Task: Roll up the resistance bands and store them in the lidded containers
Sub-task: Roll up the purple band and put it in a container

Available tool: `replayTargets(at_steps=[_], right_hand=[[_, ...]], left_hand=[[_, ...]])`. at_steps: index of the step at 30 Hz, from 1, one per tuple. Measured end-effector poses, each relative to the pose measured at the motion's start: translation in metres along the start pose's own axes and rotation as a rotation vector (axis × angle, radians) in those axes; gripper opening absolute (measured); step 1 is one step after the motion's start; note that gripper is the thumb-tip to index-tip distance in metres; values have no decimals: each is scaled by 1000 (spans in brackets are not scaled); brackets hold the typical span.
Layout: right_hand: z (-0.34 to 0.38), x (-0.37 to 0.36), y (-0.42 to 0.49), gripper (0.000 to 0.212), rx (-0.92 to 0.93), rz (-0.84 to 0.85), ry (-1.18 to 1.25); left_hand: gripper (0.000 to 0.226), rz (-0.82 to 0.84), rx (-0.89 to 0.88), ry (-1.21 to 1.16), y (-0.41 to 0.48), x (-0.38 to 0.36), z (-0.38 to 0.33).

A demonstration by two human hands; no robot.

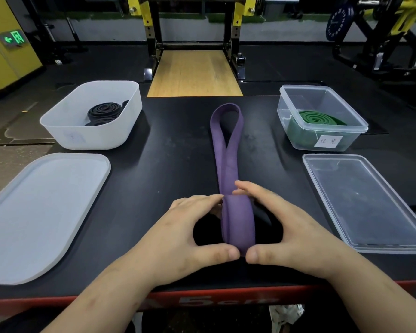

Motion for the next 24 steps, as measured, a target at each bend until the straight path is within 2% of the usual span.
replayTargets(at_steps=[5,8,11,15,18,21,24], right_hand=[[-2,0,1,80,-25,-12,60],[-8,2,1,79,-44,-53,13],[-19,5,6,66,-126,-184,-87],[-15,-6,9,72,-83,-134,-130],[-16,-7,11,56,-119,-96,-187],[-12,-8,13,53,-108,-78,-220],[-11,-10,15,38,-142,-52,-251]], left_hand=[[105,20,11,15,-2,-1,6],[98,3,20,5,-2,-1,8],[99,-18,28,4,-1,1,10],[97,-11,23,-30,-2,1,8],[97,-14,30,-31,-2,0,9],[95,-30,39,-34,0,1,9],[92,-29,32,-61,0,1,7]])
Point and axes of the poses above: each hand's wrist, its own y-axis towards the middle knuckle, its own x-axis out of the back of the hand, z = x × y, the point moved 9 cm from there along y, towards the middle knuckle, and after that the axes turned 8 degrees about -z, right-handed, at the moved point
